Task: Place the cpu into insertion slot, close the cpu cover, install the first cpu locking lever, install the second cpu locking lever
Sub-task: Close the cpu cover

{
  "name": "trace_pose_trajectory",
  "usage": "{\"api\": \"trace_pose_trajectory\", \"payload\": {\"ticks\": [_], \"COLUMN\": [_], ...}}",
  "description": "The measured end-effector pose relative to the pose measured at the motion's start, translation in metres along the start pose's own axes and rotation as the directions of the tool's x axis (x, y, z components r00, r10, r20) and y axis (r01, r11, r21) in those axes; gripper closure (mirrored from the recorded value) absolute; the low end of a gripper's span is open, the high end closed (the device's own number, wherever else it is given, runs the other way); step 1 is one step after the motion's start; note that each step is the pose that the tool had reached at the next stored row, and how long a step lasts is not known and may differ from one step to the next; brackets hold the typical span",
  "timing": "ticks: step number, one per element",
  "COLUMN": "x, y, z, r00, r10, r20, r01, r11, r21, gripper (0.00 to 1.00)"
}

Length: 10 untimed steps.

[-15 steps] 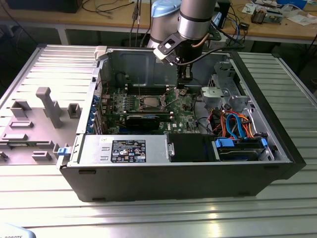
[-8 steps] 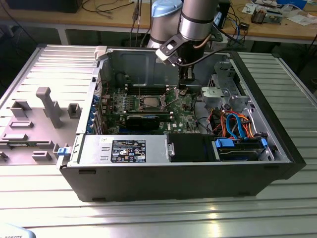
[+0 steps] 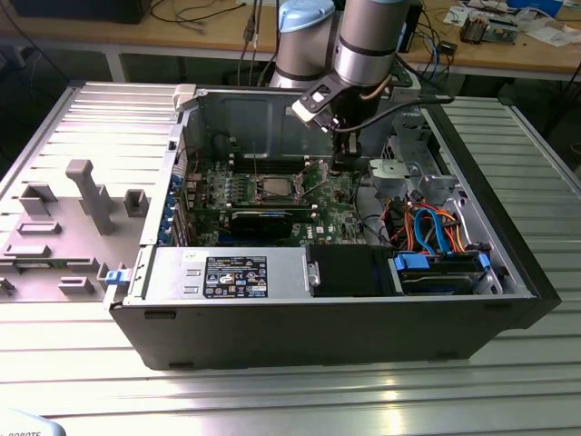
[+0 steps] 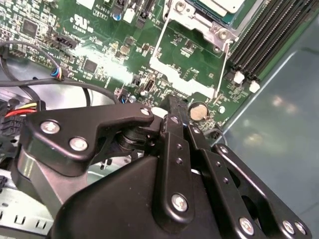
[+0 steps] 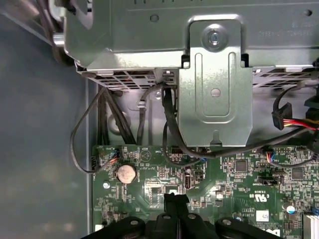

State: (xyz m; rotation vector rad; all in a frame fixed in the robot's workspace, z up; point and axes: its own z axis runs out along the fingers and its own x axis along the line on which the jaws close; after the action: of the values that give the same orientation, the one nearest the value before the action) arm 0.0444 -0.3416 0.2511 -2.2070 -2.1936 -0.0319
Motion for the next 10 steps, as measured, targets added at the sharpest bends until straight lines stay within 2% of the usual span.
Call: {"api": "trace_pose_trajectory", "payload": {"ticks": [3,10], "x": [-0.0003,-0.0002], "y": [-0.0010,-0.0036], "z": [0.0067,0.0069], "r00": [1.0000,1.0000], "r10": [0.000,0.000], "r20": [0.0001,-0.0005], "r01": [0.000,0.000], "r11": [1.0000,1.0000], "r21": [0.0000,0.0014], "gripper": [0.89,0.89]}}
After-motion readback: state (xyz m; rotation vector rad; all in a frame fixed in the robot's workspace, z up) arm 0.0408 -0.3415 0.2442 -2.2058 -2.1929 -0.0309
